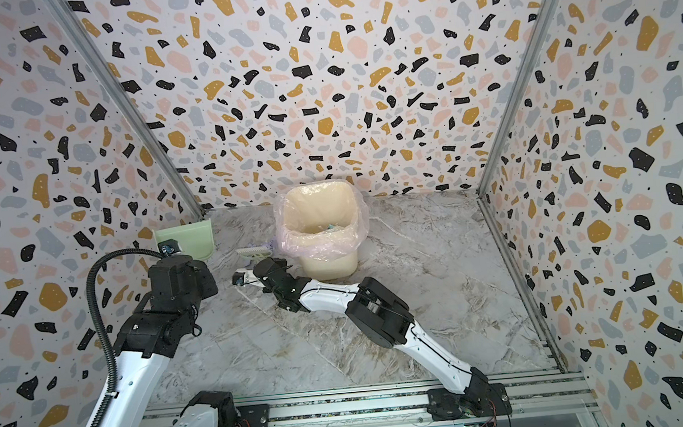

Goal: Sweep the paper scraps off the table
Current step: 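Raise the empty dustpan with the left gripper while the right swings the brush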

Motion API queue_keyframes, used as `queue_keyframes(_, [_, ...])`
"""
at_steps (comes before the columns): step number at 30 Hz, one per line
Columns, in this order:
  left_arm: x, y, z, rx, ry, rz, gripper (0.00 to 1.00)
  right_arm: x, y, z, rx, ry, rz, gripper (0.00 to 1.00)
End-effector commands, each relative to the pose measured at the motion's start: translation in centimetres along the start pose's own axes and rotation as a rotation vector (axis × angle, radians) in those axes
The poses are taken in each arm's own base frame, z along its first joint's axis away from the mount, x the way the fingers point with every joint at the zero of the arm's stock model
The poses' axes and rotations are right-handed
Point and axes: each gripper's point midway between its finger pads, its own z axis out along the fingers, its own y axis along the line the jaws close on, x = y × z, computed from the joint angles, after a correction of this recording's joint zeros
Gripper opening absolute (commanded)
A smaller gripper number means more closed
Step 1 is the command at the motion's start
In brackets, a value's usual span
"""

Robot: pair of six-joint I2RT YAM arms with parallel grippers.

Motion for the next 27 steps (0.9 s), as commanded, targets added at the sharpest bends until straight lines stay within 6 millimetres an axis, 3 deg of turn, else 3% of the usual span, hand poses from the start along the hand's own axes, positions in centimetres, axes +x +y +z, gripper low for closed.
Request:
queue_keyframes(1, [-0.5,-1.0,0.3,0.053,-0.025,-0.007,0.0,-1.0,-1.7,0.4,0.006,-0.02,-0.111,0.0])
queue_keyframes(4, [-0.2,-1.2,0.6,0.058,-0.019,-0.004,0.0,-0.6,0.6,0.5,-0.068,-0.019,-0.207,0.0])
queue_keyframes(7, [-0.1,-1.3,0.8,0.06,-0.016,-0.002,0.0,-0.5,2.6,-0.7,-0.152,-0.019,-0.266,0.0])
queue_keyframes(11, [-0.2,-1.4,0.8,0.067,-0.018,-0.003,0.0,-0.6,4.7,-3.6,-0.234,-0.005,-0.336,0.0])
queue_keyframes(15, [-0.4,-1.6,0.8,0.074,-0.025,-0.007,0.0,-1.6,5.2,-8.3,-0.271,-0.018,-0.343,0.0])
queue_keyframes(18, [-0.8,-1.5,0.5,0.072,-0.033,-0.01,0.0,-2.5,4.3,-12.3,-0.271,-0.032,-0.329,0.0])
queue_keyframes(21, [-1.0,-1.4,0.4,0.074,-0.04,-0.01,0.0,-2.8,2.3,-14.1,-0.225,-0.046,-0.286,0.0])
queue_keyframes(24, [-1.2,-1.6,0.3,0.082,-0.046,-0.014,0.0,-2.3,-0.3,-12.9,-0.156,-0.028,-0.228,0.0])
queue_keyframes(27, [-1.3,-1.8,0.4,0.091,-0.047,-0.018,0.0,-1.9,-2.2,-10.2,-0.09,-0.01,-0.18,0.0])
